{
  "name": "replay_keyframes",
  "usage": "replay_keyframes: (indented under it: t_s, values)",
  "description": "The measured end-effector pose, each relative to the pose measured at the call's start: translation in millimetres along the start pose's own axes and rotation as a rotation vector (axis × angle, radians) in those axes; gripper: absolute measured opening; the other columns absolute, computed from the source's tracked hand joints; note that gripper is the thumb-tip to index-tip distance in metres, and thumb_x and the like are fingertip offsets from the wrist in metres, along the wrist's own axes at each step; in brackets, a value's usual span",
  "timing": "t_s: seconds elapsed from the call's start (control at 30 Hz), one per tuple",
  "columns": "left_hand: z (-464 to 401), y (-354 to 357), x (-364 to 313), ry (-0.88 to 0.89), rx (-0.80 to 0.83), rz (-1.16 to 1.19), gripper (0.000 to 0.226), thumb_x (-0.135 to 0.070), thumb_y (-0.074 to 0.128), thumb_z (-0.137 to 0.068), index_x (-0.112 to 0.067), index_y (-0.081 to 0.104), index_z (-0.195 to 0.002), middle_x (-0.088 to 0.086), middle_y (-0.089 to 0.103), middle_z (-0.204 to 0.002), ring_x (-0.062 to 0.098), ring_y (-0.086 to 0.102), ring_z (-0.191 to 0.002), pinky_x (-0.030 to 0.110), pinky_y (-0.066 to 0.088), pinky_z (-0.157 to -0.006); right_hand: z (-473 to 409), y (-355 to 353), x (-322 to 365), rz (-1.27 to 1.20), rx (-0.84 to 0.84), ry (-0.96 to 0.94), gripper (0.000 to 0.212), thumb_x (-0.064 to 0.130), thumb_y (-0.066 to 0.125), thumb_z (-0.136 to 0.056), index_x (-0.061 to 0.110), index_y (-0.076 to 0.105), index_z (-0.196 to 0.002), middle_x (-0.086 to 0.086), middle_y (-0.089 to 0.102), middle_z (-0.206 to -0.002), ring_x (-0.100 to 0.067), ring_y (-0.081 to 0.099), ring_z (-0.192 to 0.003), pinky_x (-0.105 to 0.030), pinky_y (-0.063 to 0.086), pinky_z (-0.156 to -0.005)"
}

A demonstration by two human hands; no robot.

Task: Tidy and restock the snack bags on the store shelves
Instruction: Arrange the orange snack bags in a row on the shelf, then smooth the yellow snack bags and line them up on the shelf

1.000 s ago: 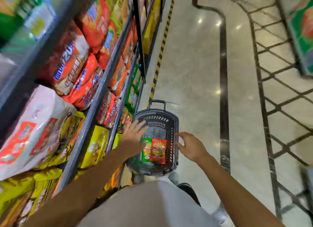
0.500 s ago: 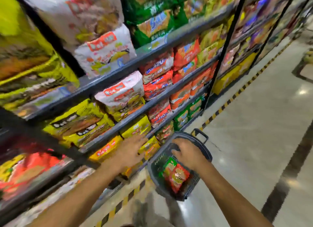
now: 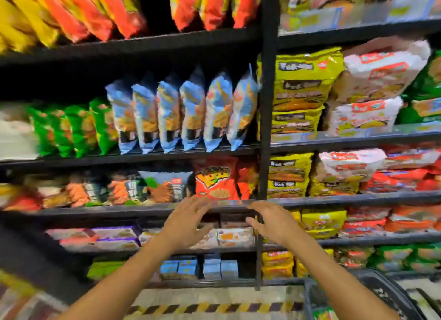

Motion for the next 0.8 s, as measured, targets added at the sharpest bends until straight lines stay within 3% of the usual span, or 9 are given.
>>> replay_keyframes:
  t_s: [0.1,0.17,0.23,0.33,0.47,0.53,0.63,0.8]
  values:
    - [57.8,-16.0,75.2,-0.126,0.010,0.078,0.102,-0.084,-0.007,-0.085,-0.028,0.038,-0.158,0.002,0.032,-0.166,0.030,0.026,-0.155,0.047,0.022,-0.126,-24.0,-6.5,90.3,0.020,-0.012,-0.119,0.057,0.060,0.047,-0.102,0.030,0.049,-0.149,0.005,0.054,-0.152,-0.020,0.049,-0.139,-0.038,0.045,-0.108]
    - [91.7,-34.1,117.3,-0.220,-0.023,0.085,0.107,-0.085,-0.012,-0.079,-0.031,0.029,-0.161,-0.004,0.017,-0.171,0.025,0.010,-0.158,0.042,0.009,-0.129,-40.9,-12.7,143.8,0.049,0.002,-0.180,0.059,0.064,0.043,-0.102,0.032,0.049,-0.150,0.008,0.050,-0.155,-0.017,0.045,-0.143,-0.036,0.040,-0.113]
    - [121.5,-55.3,153.1,-0.284,-0.051,0.075,0.112,-0.086,-0.017,-0.074,-0.031,0.028,-0.161,-0.005,0.013,-0.172,0.024,0.007,-0.159,0.043,0.006,-0.129,-57.6,-22.5,190.6,0.116,0.010,-0.224,0.065,0.068,0.036,-0.101,0.029,0.048,-0.151,0.006,0.045,-0.158,-0.017,0.038,-0.147,-0.033,0.031,-0.118]
    - [150.4,-85.9,200.1,-0.326,-0.104,0.052,0.129,-0.090,-0.030,-0.063,-0.030,0.028,-0.161,-0.003,0.014,-0.172,0.024,0.006,-0.159,0.043,0.004,-0.129,-78.4,-46.1,247.1,0.139,-0.013,-0.279,0.095,0.085,0.014,-0.084,0.030,0.041,-0.156,0.005,0.035,-0.165,-0.016,0.027,-0.153,-0.035,0.024,-0.124]
    - [161.7,-136.3,242.6,-0.336,-0.203,0.006,0.133,-0.090,-0.033,-0.059,-0.031,0.027,-0.162,-0.003,0.014,-0.172,0.023,0.005,-0.159,0.041,0.003,-0.129,-98.6,-91.0,292.8,0.145,-0.082,-0.294,0.073,0.075,0.031,-0.097,0.033,0.038,-0.157,0.009,0.031,-0.166,-0.015,0.026,-0.154,-0.039,0.026,-0.124]
    - [159.4,-165.3,258.2,-0.331,-0.259,-0.030,0.133,-0.089,-0.034,-0.059,-0.032,0.027,-0.161,-0.003,0.017,-0.171,0.023,0.008,-0.159,0.041,0.006,-0.129,-108.5,-116.8,307.3,0.169,-0.145,-0.299,0.069,0.074,0.033,-0.098,0.034,0.043,-0.153,0.010,0.039,-0.162,-0.014,0.033,-0.150,-0.039,0.033,-0.120]
    - [148.2,-212.3,275.6,-0.320,-0.337,-0.089,0.134,-0.089,-0.035,-0.057,-0.032,0.032,-0.159,-0.003,0.023,-0.170,0.023,0.013,-0.158,0.038,0.009,-0.128,-123.9,-159.5,318.8,0.163,-0.221,-0.298,0.062,0.078,0.034,-0.094,0.038,0.057,-0.136,0.012,0.058,-0.142,-0.016,0.052,-0.133,-0.042,0.048,-0.102]
    - [123.1,-282.9,292.7,-0.278,-0.420,-0.154,0.130,-0.090,-0.030,-0.063,-0.029,0.033,-0.159,-0.001,0.026,-0.168,0.023,0.015,-0.157,0.038,0.010,-0.127,-144.2,-239.5,332.0,0.175,-0.338,-0.308,0.055,0.070,0.041,-0.099,0.037,0.059,-0.138,0.015,0.057,-0.143,-0.013,0.053,-0.133,-0.037,0.045,-0.101]
Point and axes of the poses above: each hand's wrist, its own z-axis away from the middle knuckle, its own y-axis out of the palm, x = y × z, the point moved 7 cm from there along -z, towards the middle knuckle
